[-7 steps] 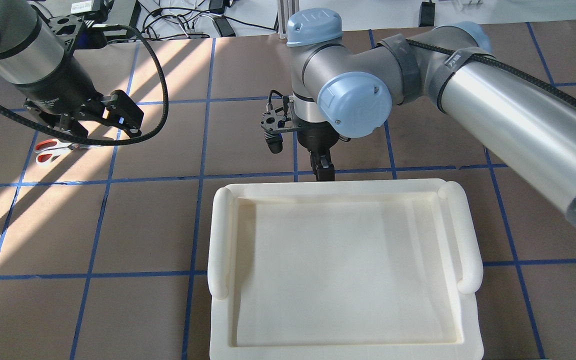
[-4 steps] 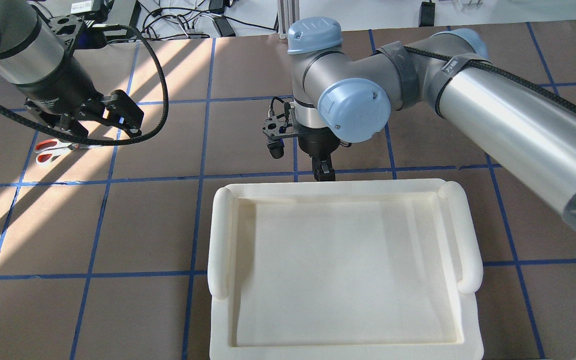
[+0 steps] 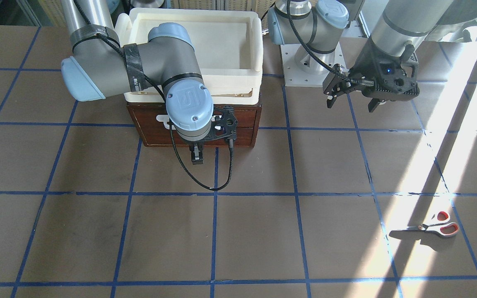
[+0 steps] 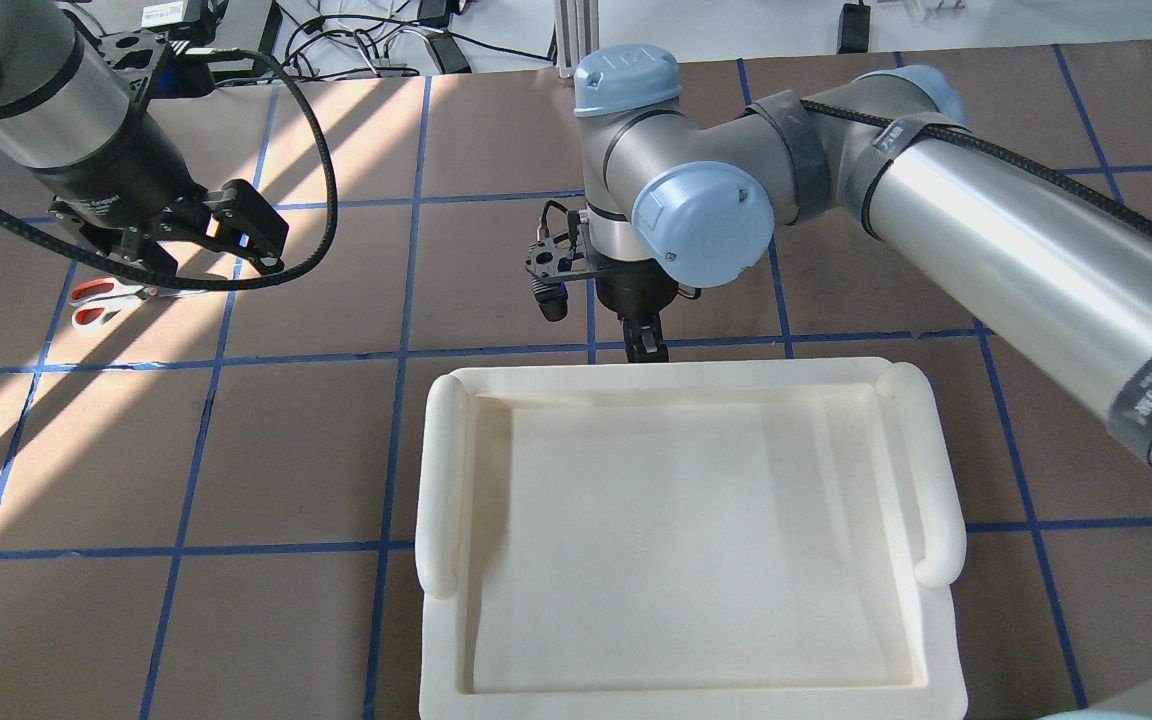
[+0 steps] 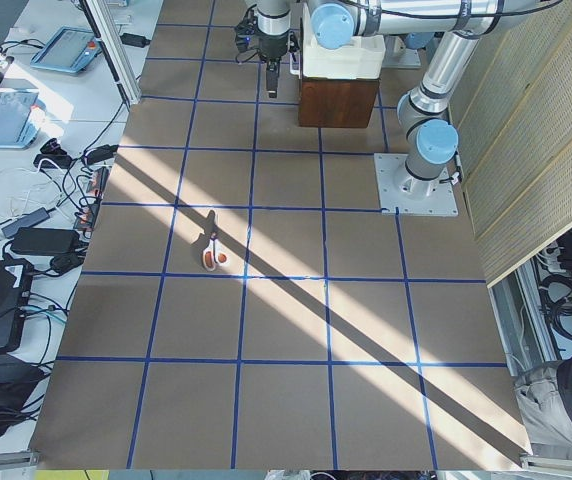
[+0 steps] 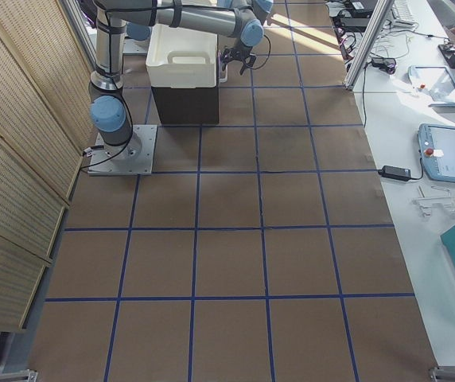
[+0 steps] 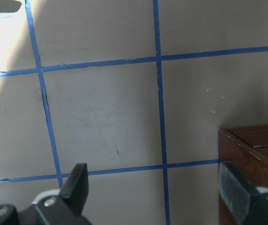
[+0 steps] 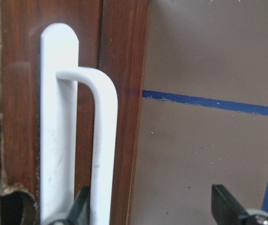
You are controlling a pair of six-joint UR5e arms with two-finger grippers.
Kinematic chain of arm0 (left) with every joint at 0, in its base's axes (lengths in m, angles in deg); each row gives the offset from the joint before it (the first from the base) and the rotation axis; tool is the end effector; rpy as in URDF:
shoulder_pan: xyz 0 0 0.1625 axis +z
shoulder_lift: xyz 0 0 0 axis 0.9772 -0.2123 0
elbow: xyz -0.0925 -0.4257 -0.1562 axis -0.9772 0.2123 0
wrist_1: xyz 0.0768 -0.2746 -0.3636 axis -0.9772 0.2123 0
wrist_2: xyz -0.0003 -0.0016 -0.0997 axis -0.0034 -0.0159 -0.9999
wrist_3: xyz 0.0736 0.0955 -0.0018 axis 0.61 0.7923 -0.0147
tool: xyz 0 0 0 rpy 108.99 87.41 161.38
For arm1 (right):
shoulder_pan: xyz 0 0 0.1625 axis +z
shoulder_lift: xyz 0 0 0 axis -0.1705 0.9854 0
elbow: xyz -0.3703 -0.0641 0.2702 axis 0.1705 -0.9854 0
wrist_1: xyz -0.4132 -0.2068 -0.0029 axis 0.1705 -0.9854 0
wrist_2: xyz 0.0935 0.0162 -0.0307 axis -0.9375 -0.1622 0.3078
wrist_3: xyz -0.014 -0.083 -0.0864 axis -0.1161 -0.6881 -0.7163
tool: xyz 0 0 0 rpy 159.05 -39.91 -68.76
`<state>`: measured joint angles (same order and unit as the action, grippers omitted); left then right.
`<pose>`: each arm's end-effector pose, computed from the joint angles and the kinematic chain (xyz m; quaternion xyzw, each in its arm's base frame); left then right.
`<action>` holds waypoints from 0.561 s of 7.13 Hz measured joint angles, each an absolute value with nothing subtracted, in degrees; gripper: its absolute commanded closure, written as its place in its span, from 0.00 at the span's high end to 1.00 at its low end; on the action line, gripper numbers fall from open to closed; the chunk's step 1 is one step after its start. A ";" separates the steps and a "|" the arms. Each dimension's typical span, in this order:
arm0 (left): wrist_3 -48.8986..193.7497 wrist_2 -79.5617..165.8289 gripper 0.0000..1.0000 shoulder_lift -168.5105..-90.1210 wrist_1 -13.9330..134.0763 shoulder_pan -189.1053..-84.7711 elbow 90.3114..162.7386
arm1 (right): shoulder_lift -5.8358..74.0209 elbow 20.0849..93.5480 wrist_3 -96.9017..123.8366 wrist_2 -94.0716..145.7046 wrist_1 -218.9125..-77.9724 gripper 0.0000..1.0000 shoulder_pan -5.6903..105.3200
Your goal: Place scissors in drawer with both arms
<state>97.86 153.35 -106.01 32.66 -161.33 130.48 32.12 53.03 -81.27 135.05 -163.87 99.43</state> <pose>-0.0781 -0.5239 0.4942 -0.0375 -0.9992 0.0010 0.0115 0.3449 -0.5593 0.2842 -0.7373 0.6541 0.1284 0.1101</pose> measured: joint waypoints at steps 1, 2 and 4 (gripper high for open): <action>97.82 153.35 1.00 -105.98 32.67 -161.32 130.48 | 31.99 53.02 -81.51 135.19 -165.26 0.57 99.43; 97.82 153.37 1.00 -105.95 32.71 -161.32 130.48 | 31.85 52.90 -81.69 135.48 -166.76 0.57 99.43; 97.87 153.43 1.00 -105.95 32.73 -161.33 130.48 | 31.28 52.40 -81.99 135.80 -169.20 0.58 99.26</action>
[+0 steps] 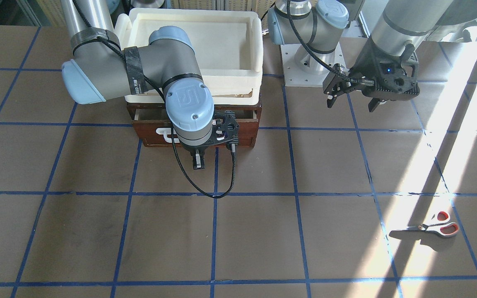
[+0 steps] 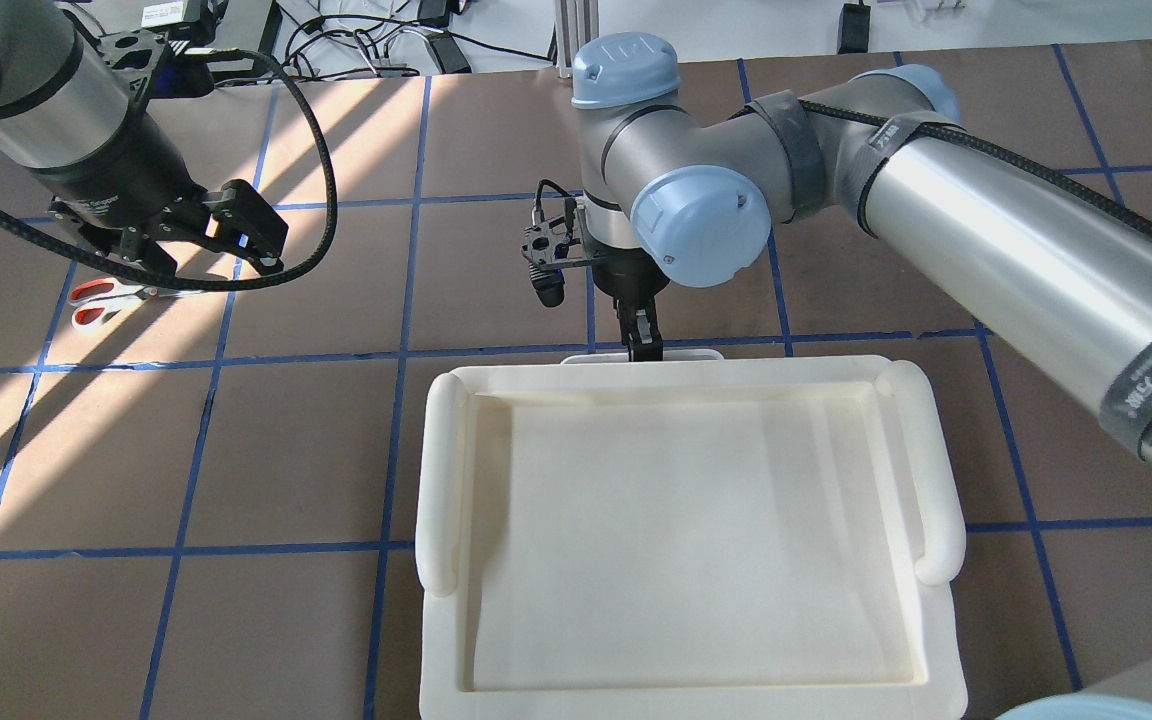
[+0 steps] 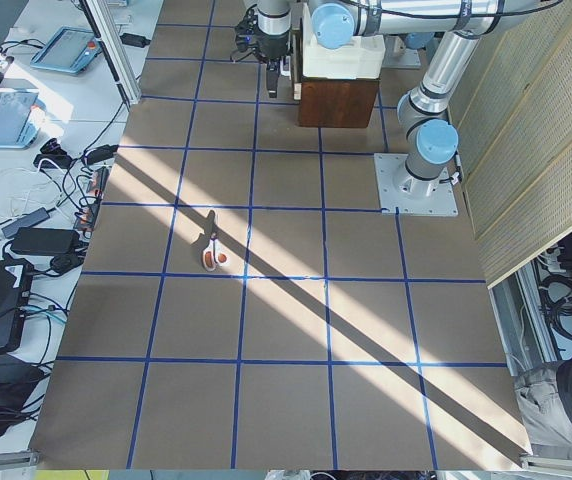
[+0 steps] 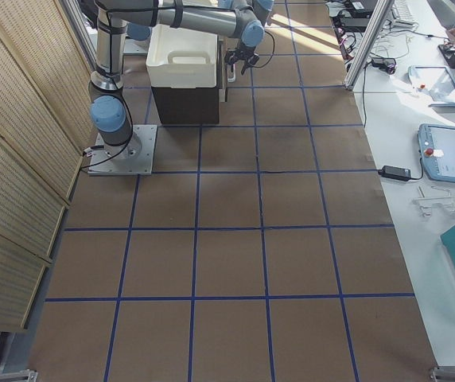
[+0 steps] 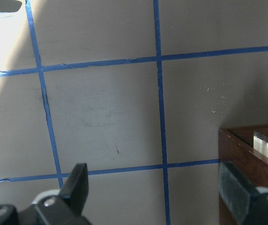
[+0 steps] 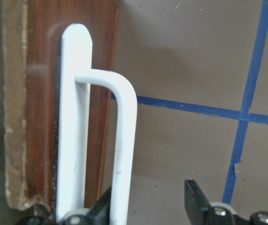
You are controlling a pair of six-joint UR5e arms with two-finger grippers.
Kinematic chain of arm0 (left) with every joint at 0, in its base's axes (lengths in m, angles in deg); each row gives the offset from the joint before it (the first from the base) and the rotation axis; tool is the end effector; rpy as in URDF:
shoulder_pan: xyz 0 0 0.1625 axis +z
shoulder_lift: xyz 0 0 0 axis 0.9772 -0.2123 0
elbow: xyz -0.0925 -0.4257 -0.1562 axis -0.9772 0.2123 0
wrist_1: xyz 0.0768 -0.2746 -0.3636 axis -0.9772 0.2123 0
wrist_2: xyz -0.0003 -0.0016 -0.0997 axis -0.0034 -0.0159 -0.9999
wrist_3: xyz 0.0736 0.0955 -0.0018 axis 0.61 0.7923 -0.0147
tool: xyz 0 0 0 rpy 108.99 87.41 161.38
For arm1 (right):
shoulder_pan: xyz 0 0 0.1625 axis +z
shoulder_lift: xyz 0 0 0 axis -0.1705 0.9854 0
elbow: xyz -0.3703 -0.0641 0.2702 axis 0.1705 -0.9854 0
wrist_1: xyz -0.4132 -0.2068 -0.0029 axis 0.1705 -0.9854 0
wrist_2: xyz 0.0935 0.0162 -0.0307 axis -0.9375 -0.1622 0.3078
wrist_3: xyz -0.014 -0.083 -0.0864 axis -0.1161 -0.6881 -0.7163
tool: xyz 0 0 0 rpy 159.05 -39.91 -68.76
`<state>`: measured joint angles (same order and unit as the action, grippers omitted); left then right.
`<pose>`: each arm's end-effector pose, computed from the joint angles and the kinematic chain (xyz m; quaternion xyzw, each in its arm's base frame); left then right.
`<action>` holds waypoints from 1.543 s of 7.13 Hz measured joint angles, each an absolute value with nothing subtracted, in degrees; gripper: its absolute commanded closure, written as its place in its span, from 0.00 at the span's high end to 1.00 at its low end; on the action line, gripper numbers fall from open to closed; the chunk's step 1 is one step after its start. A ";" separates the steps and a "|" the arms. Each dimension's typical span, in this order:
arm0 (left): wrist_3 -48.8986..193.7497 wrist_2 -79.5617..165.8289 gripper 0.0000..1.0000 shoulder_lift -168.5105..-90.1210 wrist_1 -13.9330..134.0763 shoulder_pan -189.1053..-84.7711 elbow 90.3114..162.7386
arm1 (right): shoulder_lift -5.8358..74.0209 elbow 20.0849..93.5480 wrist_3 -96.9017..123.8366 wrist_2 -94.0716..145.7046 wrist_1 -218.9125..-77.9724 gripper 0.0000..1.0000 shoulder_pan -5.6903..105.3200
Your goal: Place scissors in drawer with both arms
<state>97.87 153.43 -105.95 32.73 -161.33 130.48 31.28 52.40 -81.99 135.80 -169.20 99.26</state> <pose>-0.0780 -0.5234 0.4946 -0.0376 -0.9992 0.0008 0.0108 0.3478 -0.5783 0.2854 -0.7469 0.6532 0.0925 0.0836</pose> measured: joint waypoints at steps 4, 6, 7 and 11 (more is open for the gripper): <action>97.88 153.44 1.00 -106.00 32.74 -161.33 130.48 | 28.83 47.55 -82.65 137.31 -171.36 0.58 98.23; 97.88 153.44 1.00 -105.98 32.74 -161.33 130.48 | 26.82 44.67 -83.73 137.27 -171.49 0.58 97.36; 97.88 153.44 1.00 -105.96 32.74 -161.32 130.48 | 26.05 43.64 -84.37 137.23 -171.74 0.58 97.03; 97.90 153.46 1.00 -106.05 32.74 -161.25 130.48 | 22.93 40.15 -86.53 136.41 -173.85 0.73 95.94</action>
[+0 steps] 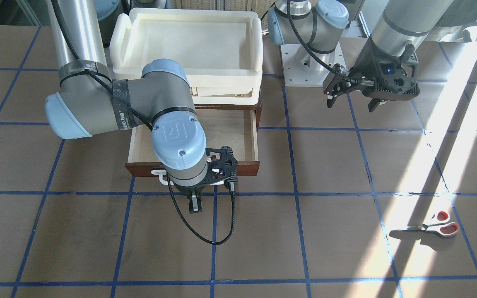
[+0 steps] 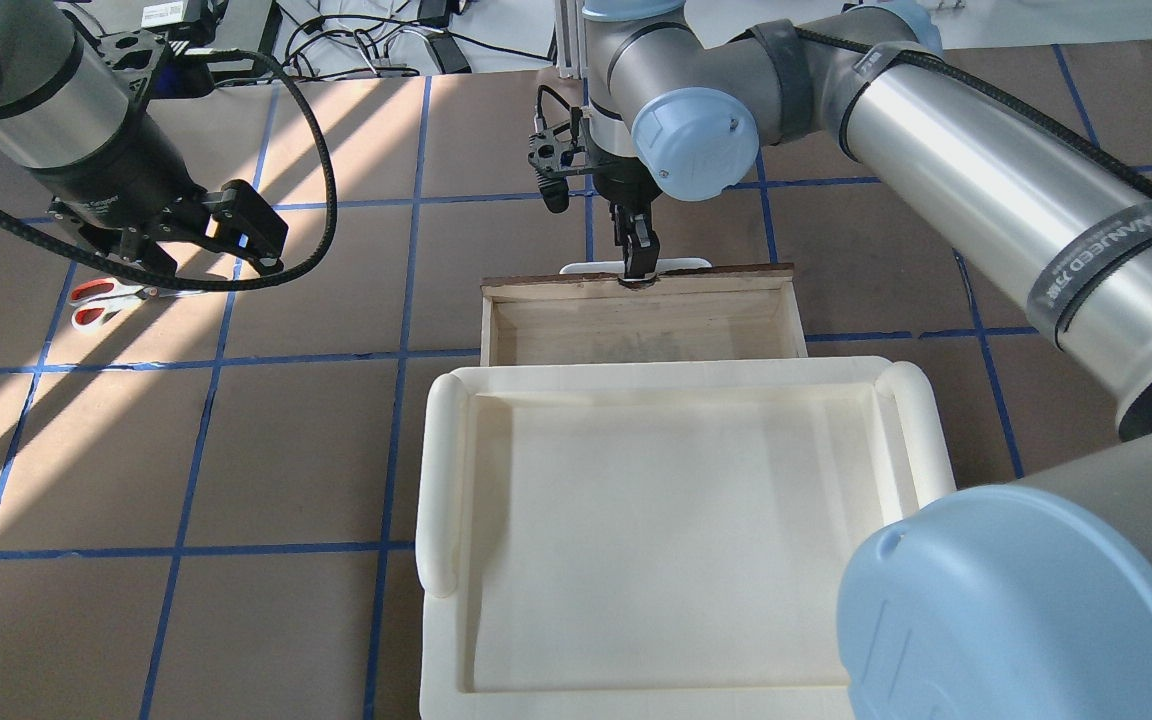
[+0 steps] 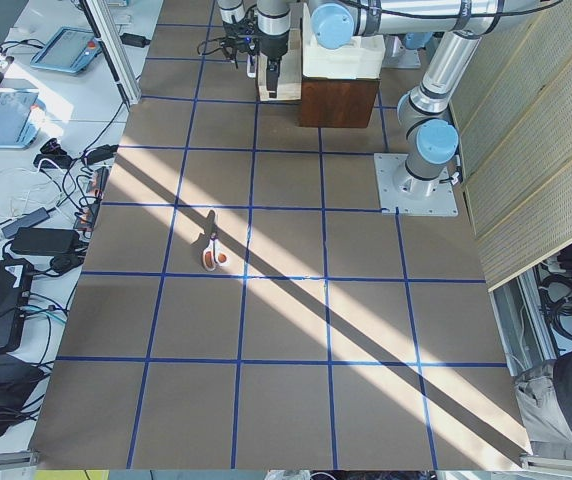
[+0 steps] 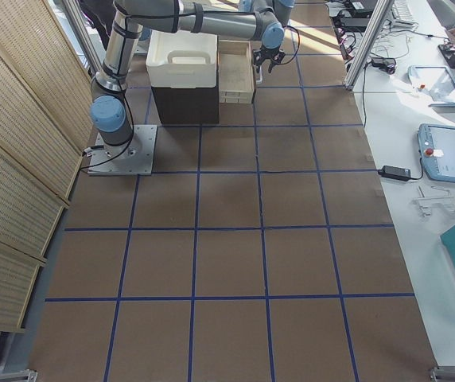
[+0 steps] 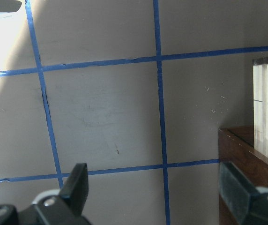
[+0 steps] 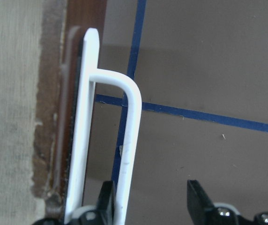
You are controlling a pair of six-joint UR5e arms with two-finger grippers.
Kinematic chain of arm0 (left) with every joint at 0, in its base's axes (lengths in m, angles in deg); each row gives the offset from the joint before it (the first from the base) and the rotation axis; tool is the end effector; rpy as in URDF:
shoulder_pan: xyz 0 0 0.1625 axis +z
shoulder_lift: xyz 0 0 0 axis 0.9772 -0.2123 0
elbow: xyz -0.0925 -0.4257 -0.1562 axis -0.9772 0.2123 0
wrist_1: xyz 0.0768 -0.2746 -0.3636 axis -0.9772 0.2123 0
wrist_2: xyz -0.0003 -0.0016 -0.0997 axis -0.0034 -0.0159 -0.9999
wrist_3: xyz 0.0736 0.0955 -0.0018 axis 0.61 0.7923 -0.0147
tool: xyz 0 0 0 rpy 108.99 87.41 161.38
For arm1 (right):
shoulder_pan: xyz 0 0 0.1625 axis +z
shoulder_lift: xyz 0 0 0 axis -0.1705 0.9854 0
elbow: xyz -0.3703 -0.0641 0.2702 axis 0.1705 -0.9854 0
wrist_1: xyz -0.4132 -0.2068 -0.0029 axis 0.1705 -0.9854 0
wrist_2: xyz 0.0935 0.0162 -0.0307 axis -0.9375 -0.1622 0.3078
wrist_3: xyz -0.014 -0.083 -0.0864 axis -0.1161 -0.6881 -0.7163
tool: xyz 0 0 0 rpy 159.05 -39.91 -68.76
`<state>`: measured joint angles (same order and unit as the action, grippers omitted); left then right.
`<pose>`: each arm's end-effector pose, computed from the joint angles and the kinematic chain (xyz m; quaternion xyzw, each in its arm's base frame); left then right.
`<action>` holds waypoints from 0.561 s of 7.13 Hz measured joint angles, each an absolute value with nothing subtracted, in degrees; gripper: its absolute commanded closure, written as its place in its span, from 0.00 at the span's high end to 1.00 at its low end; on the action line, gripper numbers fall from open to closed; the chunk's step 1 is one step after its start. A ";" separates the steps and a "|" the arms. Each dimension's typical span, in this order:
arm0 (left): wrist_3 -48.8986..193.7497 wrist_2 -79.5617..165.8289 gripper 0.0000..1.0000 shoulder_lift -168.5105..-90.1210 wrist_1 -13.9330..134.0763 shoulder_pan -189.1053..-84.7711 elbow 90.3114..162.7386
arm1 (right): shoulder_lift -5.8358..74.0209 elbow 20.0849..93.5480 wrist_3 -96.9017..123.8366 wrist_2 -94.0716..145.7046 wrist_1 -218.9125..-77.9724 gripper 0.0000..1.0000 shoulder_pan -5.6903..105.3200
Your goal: Place scissors in drawer with both arms
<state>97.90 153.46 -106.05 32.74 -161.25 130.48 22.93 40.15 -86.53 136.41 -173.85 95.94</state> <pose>-0.0771 -0.5240 0.4937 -0.0372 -0.9993 -0.0002 0.0107 0.3370 -0.6846 0.2946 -0.7602 0.6477 0.0277 0.0440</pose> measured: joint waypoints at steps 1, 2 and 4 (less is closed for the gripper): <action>97.92 153.57 1.00 -106.11 32.74 -161.17 130.48 | 22.69 39.96 -86.65 135.85 -174.40 0.75 95.07; 97.90 153.67 1.00 -106.16 32.74 -161.11 130.48 | 22.49 39.86 -86.69 135.32 -174.71 0.75 94.55; 97.88 153.77 1.00 -106.20 32.68 -161.07 130.48 | 22.00 39.83 -86.63 134.91 -174.86 0.74 94.13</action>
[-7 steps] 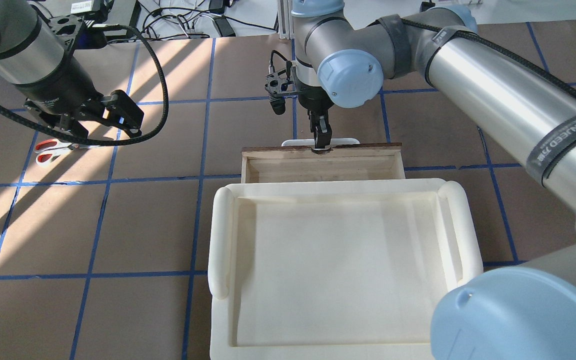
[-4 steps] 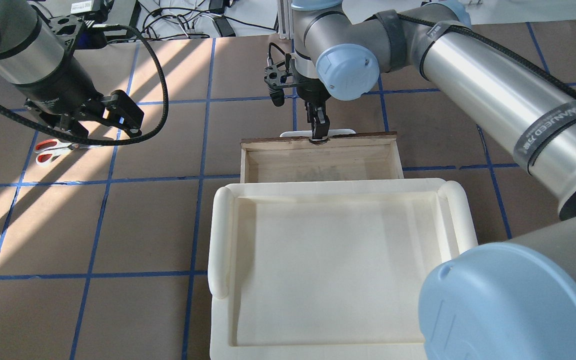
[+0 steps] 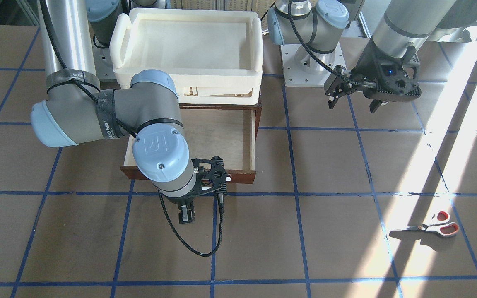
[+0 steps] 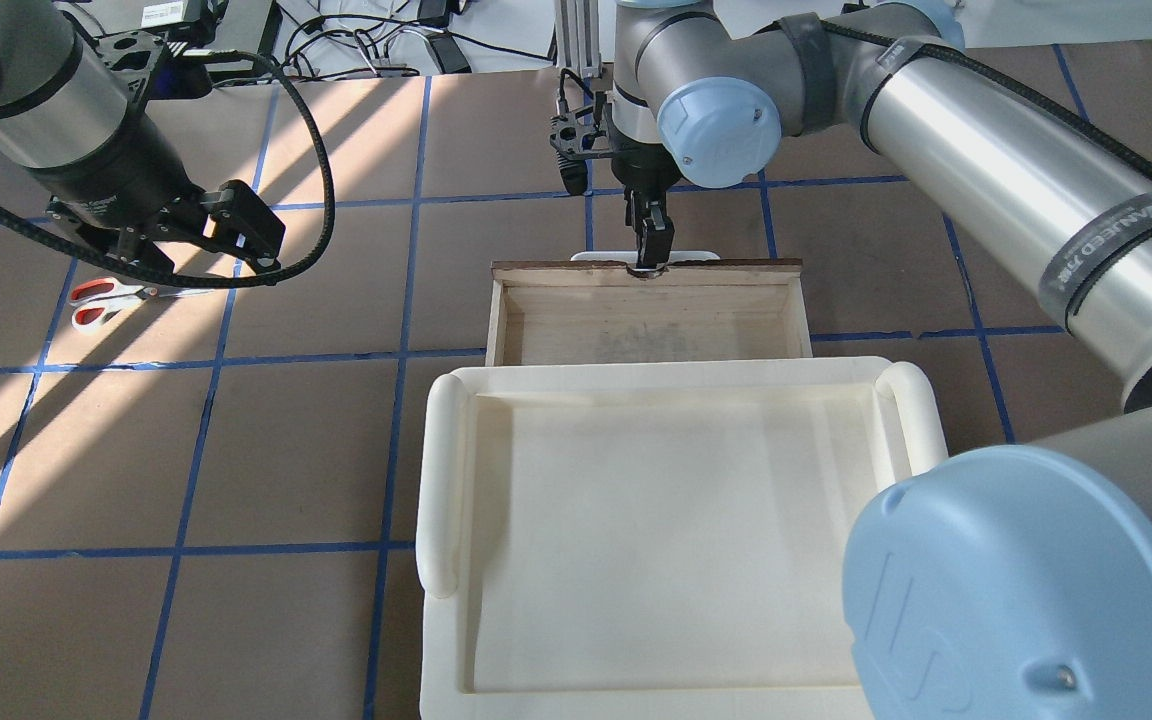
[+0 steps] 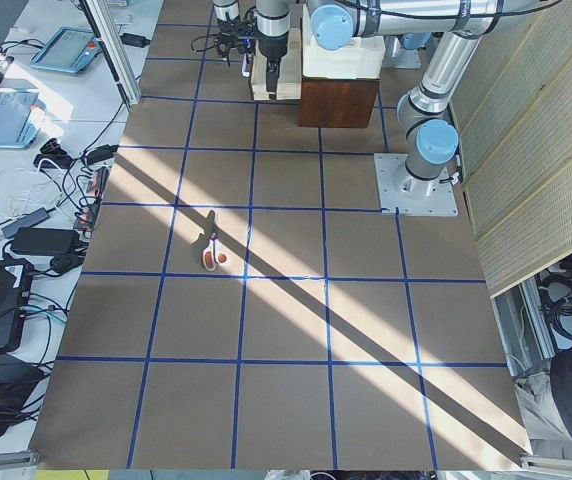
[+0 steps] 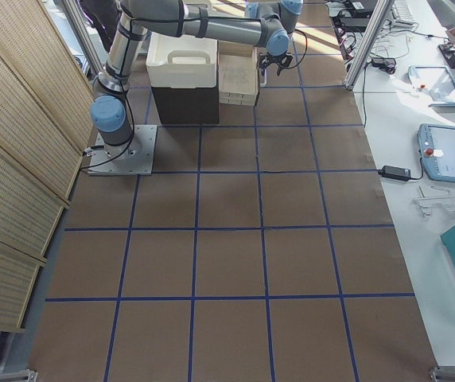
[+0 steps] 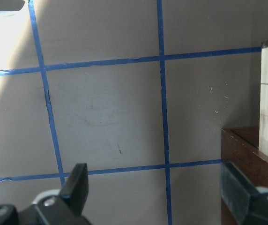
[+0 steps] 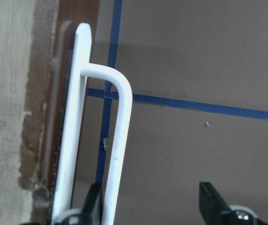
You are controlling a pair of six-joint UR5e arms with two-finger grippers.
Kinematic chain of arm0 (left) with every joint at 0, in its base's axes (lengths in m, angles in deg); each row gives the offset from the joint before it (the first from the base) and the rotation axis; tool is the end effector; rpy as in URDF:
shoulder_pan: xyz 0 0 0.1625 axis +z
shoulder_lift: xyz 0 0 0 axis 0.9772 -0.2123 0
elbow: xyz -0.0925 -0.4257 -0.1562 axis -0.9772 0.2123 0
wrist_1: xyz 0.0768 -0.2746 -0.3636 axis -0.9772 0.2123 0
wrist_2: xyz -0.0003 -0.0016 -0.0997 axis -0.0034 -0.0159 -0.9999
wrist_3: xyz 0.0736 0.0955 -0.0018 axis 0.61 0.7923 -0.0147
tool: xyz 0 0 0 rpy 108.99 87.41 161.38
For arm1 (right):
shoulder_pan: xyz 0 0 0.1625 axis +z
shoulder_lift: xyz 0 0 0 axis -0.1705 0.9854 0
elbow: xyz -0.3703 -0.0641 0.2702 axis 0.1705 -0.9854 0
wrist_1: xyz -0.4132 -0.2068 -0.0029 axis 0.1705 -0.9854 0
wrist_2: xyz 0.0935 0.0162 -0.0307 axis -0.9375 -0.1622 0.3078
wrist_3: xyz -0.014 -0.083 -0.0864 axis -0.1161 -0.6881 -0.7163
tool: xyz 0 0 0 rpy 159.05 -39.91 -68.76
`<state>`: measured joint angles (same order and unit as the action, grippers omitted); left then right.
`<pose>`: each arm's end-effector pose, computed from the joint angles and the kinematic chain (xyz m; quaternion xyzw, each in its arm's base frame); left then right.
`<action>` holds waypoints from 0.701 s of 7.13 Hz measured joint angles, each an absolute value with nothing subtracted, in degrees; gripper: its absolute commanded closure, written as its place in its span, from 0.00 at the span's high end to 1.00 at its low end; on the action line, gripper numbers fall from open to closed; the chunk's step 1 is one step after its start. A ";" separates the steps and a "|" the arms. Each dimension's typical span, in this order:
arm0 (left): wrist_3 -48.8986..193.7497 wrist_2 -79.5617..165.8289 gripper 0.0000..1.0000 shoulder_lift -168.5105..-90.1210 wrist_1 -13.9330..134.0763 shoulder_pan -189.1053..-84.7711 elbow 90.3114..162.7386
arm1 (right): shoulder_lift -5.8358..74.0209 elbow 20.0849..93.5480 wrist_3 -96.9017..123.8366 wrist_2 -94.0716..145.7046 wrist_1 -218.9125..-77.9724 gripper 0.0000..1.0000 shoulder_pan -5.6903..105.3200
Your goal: Place scissors in drawer with both arms
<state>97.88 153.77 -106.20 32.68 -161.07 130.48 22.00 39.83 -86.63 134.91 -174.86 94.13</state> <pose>-0.0747 -0.5252 0.4925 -0.0354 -0.9993 -0.0013 0.0081 0.3197 -0.6999 0.2869 -0.7499 0.6592 0.0166 0.0532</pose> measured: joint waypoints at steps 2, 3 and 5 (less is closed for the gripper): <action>97.88 153.79 1.00 -106.20 32.66 -161.06 130.48 | 21.71 39.85 -86.69 134.74 -175.47 0.73 94.20; 97.88 153.79 1.00 -106.21 32.65 -161.06 130.48 | 21.64 39.85 -86.73 134.67 -175.80 0.73 94.27; 97.88 153.81 1.00 -106.21 32.65 -161.06 130.48 | 21.63 39.84 -86.65 134.16 -176.15 0.74 94.52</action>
